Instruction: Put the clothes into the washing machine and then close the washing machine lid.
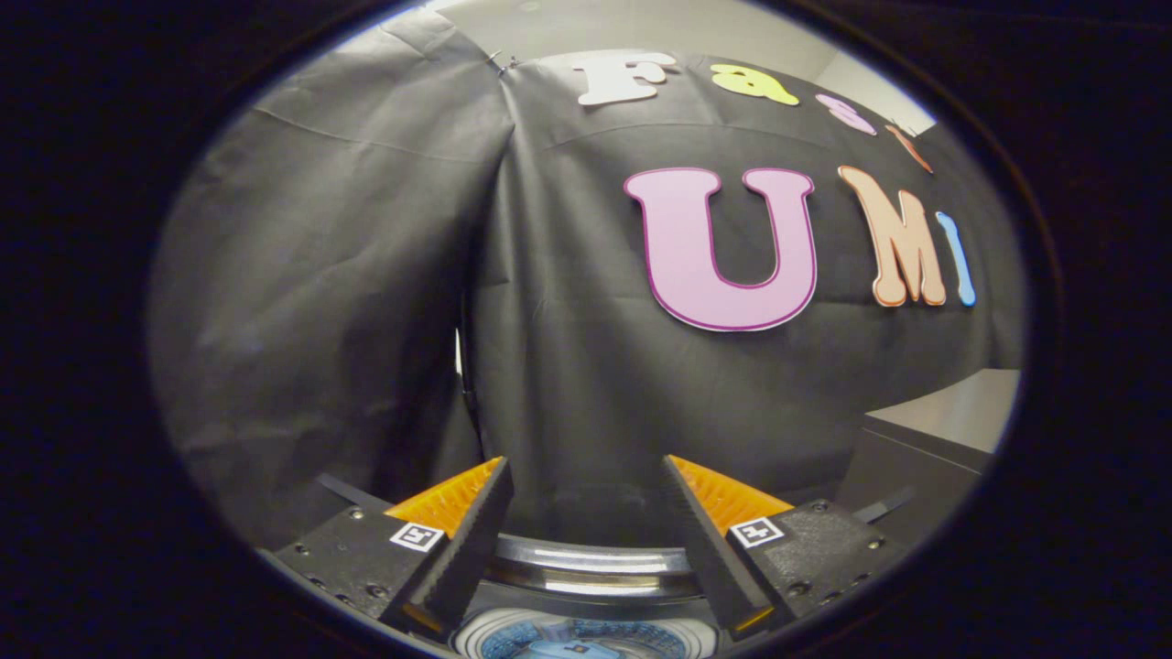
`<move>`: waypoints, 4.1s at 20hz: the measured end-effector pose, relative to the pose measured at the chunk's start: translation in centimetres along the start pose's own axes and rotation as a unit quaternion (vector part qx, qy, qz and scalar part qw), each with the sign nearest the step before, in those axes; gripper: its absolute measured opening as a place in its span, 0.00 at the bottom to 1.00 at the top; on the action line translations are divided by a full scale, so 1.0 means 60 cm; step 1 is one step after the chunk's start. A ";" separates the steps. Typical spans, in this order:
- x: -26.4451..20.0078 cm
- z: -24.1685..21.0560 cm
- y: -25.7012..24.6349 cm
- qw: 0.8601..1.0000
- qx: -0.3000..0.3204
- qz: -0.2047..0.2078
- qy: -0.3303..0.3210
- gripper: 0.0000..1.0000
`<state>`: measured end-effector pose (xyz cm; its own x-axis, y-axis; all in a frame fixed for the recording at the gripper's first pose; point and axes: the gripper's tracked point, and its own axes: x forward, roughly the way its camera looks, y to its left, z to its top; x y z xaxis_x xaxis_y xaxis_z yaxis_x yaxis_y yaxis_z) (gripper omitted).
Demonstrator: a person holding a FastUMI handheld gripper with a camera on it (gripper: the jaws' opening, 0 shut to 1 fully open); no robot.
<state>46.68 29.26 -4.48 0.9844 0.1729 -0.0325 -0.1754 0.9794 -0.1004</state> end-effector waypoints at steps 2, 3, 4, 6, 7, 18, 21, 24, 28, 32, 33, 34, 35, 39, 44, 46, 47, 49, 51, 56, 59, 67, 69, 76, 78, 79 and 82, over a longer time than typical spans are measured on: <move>-0.005 -0.002 0.000 1.000 0.000 0.000 0.005 0.98; -0.007 -0.004 0.002 1.000 0.001 0.000 0.007 0.98; -0.009 -0.005 0.002 1.000 0.001 0.001 0.008 0.98; -0.014 -0.008 0.003 1.000 0.002 0.001 0.012 0.98; -0.017 -0.010 0.004 1.000 0.002 0.002 0.015 0.98; -0.120 -0.091 -0.010 0.993 0.014 -0.041 0.107 0.96; -0.157 -0.071 -0.019 0.994 0.015 -0.052 0.095 0.95; -0.192 -0.063 -0.020 0.994 0.013 -0.058 0.095 0.96; -0.238 -0.053 -0.042 0.990 0.000 -0.099 0.106 0.96; -0.274 -0.041 -0.027 0.990 0.018 -0.083 0.116 0.96; -0.286 -0.037 -0.027 0.989 0.016 -0.082 0.120 0.96; -0.296 -0.032 -0.029 0.989 0.013 -0.081 0.120 0.96; -0.308 -0.027 -0.028 0.990 0.009 -0.077 0.121 0.96; -0.352 -0.007 -0.028 0.992 0.010 -0.062 0.112 0.96; -0.412 0.020 -0.019 0.993 0.030 -0.038 0.108 0.96; -0.436 0.031 -0.021 0.994 0.034 -0.032 0.100 0.96; -0.450 0.031 -0.020 0.994 0.037 -0.027 0.099 0.96; -0.472 0.028 -0.019 0.994 0.044 -0.017 0.099 0.96; -0.495 0.031 -0.019 0.994 0.039 -0.002 0.100 0.97; -0.546 0.053 -0.061 0.996 0.036 -0.022 0.073 0.97; -0.573 0.082 -0.070 0.999 0.031 -0.022 0.039 0.97; -0.627 0.095 -0.144 0.999 -0.027 -0.046 -0.006 0.97; -0.626 0.078 -0.139 0.999 0.008 -0.035 0.002 0.97; -0.624 0.073 -0.174 0.999 -0.039 -0.025 -0.003 0.97; -0.613 0.061 -0.163 0.999 -0.027 -0.003 -0.019 0.97; -0.611 0.061 -0.165 1.000 -0.014 0.002 -0.028 0.97; -0.611 0.061 -0.190 0.999 0.009 0.000 -0.049 0.97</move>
<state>12.65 12.14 1.48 0.9814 0.1809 0.0644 -0.1754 0.9810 -0.0826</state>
